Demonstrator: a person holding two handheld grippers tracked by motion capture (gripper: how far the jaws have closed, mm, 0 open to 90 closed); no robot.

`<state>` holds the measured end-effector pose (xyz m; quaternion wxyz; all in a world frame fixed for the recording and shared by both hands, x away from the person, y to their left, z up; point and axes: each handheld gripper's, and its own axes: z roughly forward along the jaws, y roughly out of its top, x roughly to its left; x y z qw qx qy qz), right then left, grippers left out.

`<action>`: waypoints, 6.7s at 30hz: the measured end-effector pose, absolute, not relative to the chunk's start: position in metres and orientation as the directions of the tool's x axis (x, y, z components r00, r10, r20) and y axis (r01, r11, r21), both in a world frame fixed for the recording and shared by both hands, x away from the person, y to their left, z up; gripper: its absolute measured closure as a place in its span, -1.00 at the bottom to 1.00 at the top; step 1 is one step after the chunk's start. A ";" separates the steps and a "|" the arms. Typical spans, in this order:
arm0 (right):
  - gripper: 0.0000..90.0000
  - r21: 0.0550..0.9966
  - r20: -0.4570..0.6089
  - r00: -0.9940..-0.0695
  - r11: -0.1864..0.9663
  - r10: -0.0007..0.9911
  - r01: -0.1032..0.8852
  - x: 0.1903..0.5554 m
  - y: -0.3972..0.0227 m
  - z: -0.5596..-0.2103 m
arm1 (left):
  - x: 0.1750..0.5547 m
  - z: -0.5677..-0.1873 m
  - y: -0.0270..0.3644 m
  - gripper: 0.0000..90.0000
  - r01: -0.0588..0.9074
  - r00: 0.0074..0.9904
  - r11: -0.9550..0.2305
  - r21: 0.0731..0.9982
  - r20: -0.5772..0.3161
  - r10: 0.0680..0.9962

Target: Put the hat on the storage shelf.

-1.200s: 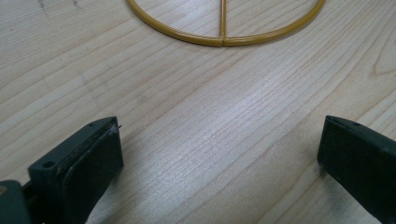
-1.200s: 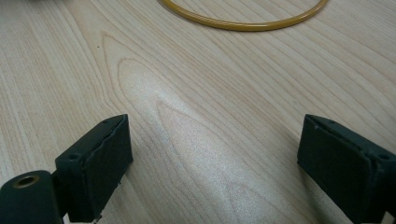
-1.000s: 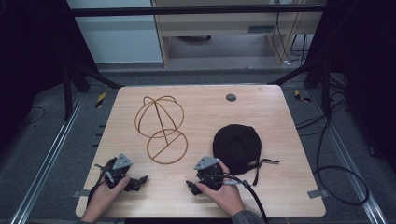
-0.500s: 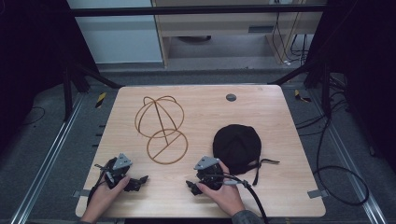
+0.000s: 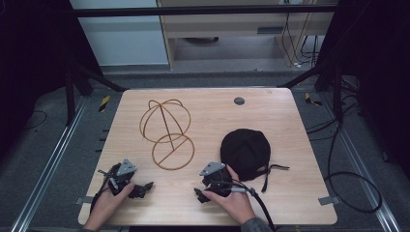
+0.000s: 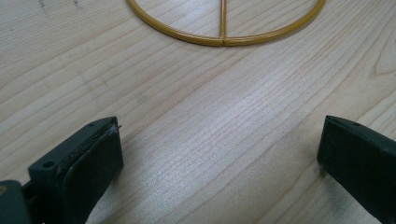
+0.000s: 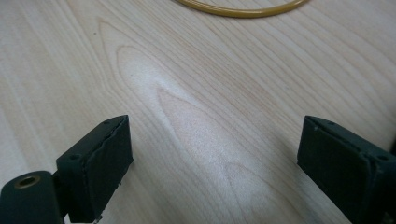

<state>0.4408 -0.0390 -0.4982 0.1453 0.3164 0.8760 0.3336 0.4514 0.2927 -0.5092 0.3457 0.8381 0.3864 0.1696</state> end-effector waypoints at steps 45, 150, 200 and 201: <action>-0.33 0.457 -0.156 -0.731 0.704 0.665 0.543 0.490 -0.191 -0.368 | 0.450 -0.509 0.293 -1.00 0.531 0.642 -0.462 0.710 0.019 0.767; 0.65 0.714 -0.217 -0.778 0.640 0.589 0.285 0.502 -0.154 -0.208 | 0.450 -0.509 0.293 -1.00 0.530 0.644 -0.463 0.710 0.018 0.765; 0.65 0.735 -0.300 -0.829 0.668 0.472 0.114 0.506 -0.015 -0.195 | 0.450 -0.509 0.293 -1.00 0.530 0.644 -0.463 0.711 0.019 0.765; 0.65 0.732 -0.301 -0.830 0.672 0.469 0.114 0.507 -0.013 -0.195 | 0.450 -0.509 0.293 -1.00 0.530 0.644 -0.463 0.711 0.019 0.765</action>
